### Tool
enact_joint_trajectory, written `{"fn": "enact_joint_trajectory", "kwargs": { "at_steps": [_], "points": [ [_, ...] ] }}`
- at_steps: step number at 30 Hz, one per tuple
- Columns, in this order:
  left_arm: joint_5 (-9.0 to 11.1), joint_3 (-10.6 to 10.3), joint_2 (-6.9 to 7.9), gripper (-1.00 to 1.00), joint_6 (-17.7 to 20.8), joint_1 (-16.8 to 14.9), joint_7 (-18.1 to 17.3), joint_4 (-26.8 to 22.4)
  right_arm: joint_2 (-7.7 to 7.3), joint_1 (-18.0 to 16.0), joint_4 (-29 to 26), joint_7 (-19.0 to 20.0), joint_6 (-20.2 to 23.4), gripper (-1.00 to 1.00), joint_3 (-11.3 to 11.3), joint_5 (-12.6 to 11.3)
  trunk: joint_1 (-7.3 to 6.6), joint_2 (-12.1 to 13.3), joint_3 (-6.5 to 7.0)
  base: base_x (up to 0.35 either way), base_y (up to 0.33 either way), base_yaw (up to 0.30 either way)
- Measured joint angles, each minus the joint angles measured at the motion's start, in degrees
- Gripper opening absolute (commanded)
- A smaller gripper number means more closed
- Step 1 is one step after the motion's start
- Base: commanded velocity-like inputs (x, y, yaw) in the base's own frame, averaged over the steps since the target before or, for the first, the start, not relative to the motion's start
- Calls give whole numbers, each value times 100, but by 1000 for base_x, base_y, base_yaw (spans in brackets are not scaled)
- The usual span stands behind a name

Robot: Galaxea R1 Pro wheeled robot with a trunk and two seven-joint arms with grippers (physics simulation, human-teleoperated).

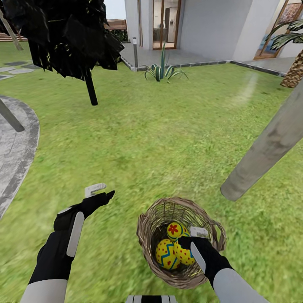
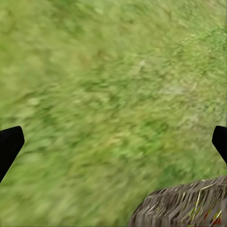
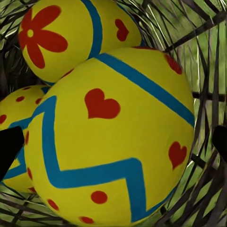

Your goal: Take the three Easter eggs out of the wicker basket on the lawn in the garden, then place them on the lawn next to a single tree (choose any tree) so that all three eggs are next to the same tree and none are left in the basket.

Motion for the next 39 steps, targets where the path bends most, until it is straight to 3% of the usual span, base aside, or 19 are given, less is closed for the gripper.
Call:
{"fn": "enact_joint_trajectory", "kwargs": {
  "at_steps": [39],
  "points": [
    [0, 0, 0, 100, -1, 0, 0, 2, 45, -5, -69, 22, -5, 100, 9, -81, -1, -1, -344, 0, 0, 0]
  ]
}}
